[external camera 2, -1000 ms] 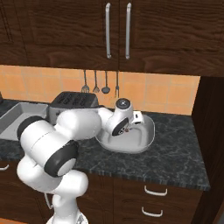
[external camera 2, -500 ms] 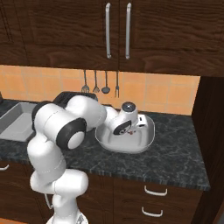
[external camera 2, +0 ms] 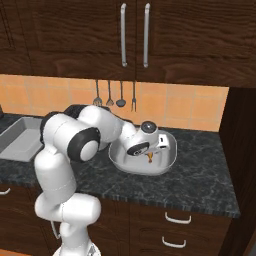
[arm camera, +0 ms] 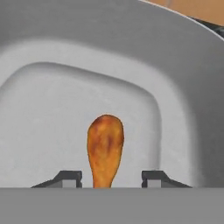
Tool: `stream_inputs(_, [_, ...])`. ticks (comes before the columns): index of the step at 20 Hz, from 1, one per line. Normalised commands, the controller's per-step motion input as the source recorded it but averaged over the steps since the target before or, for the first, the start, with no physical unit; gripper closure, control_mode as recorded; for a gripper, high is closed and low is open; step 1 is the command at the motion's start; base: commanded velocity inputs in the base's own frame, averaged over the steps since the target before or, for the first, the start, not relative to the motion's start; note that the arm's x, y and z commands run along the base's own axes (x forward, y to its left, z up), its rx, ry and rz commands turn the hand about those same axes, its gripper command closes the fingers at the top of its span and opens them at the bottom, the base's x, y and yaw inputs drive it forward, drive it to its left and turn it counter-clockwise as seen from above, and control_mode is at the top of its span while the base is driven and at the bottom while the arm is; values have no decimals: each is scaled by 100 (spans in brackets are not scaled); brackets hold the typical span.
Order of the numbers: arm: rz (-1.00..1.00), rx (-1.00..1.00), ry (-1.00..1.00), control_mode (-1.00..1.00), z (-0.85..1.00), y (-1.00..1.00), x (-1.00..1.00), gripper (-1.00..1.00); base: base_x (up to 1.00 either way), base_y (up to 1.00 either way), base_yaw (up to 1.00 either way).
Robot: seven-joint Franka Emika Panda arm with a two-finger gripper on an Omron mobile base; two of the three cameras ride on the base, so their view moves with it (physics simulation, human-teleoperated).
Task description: Place one broccoli and one chicken drumstick in each tupperware on the nearby counter, to pack two identical lunches.
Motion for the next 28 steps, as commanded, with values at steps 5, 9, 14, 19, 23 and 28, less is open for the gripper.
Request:
stream_inputs(5, [0,0,0,-100,71,4,-26,-100,0,0,0])
stream_inputs(9, [0,-8,-3,-100,61,71,-91,-100,0,0,0])
stream_inputs(14, [-3,-14,-16,-100,75,100,-76,-100,0,0,0])
stream_inputs(19, [-19,12,-22,-100,80,86,-93,-100,0,0,0])
stream_inputs(23, [-33,48,-1,-100,65,52,-100,-100,0,0,0])
stream_inputs(28, [-10,37,1,-100,47,26,-100,-100,0,0,0])
